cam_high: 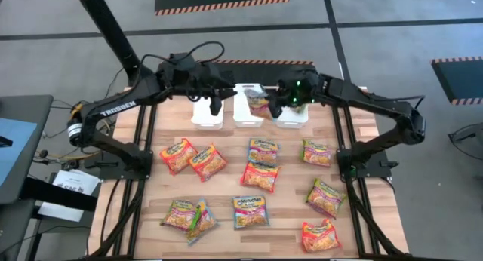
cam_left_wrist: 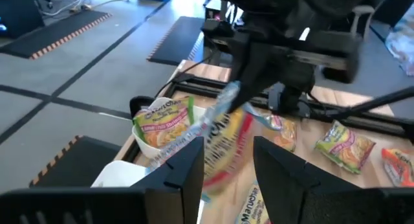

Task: Sort Maruchan noodles
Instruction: Put the blue noodle pack into the center white bin

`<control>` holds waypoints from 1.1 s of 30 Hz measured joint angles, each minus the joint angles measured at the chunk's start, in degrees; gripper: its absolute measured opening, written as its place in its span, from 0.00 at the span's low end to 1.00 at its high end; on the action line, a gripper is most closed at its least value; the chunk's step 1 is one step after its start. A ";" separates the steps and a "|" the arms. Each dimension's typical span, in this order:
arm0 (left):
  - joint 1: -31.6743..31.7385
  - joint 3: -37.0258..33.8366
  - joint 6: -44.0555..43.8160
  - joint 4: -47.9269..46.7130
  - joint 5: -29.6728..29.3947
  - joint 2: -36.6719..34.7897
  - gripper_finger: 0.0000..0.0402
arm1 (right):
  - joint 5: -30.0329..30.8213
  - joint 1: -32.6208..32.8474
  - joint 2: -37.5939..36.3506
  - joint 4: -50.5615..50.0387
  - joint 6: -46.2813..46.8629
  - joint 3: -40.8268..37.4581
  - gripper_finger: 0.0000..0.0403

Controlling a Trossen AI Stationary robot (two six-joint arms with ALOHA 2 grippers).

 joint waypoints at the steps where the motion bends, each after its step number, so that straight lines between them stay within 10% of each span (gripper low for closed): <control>1: 0.34 0.00 -0.55 -0.06 -0.18 -0.37 0.30 | -1.28 -1.31 0.01 0.63 -1.92 0.00 0.03; 18: 6.99 0.00 -7.73 -3.63 -1.30 -8.47 0.30 | -15.14 -12.87 13.86 18.68 -32.53 0.02 0.03; 33: 7.03 -0.02 -9.10 -12.46 -4.53 -9.42 0.30 | -18.13 -15.89 26.72 26.06 -34.61 1.16 0.03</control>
